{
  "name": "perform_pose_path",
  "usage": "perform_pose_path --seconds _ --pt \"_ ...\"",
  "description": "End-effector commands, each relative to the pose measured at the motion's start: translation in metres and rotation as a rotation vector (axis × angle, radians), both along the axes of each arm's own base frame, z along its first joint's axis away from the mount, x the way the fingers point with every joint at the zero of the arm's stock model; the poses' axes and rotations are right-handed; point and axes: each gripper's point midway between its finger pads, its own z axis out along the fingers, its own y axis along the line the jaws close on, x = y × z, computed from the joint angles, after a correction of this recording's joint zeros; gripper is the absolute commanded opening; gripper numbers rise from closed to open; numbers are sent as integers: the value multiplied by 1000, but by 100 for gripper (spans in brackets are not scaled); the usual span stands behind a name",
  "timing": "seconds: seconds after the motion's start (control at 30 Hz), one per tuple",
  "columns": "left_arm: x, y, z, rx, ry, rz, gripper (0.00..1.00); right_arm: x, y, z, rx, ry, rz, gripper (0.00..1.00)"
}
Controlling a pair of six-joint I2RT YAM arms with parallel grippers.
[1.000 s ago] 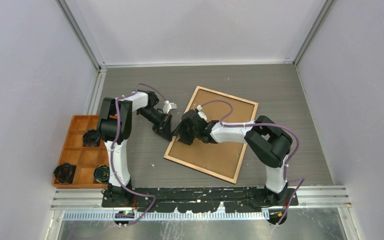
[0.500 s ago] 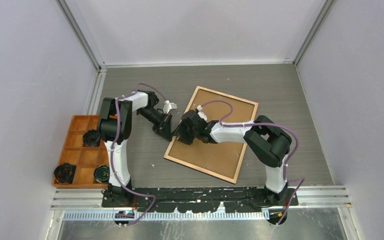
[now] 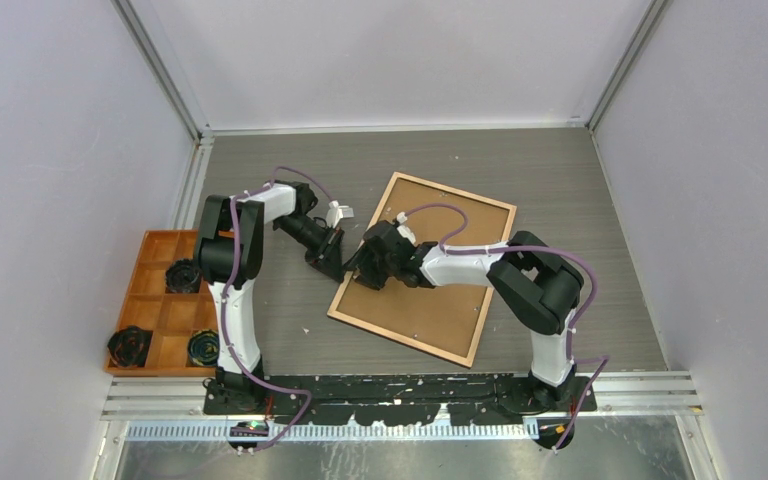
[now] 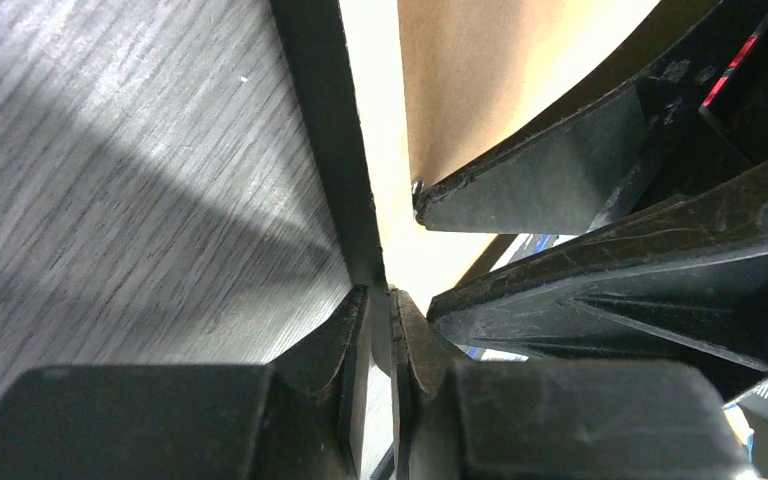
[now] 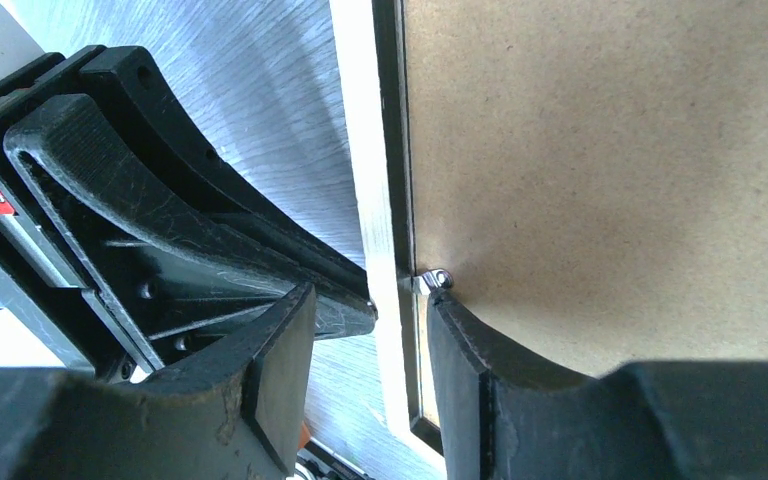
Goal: Put the photo into the frame
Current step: Install the photo frame at the center of the board.
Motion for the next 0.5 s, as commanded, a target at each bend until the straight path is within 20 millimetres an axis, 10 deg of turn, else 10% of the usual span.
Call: perform_pose_path --seconds 0.0,0.47 --pt "-5 4 -1 29 -51 -56 13 10 -15 -14 -62 -15 -73 49" --pt "-7 4 -2 26 -50 -64 13 18 -23 -15 -78 -40 -100 42"
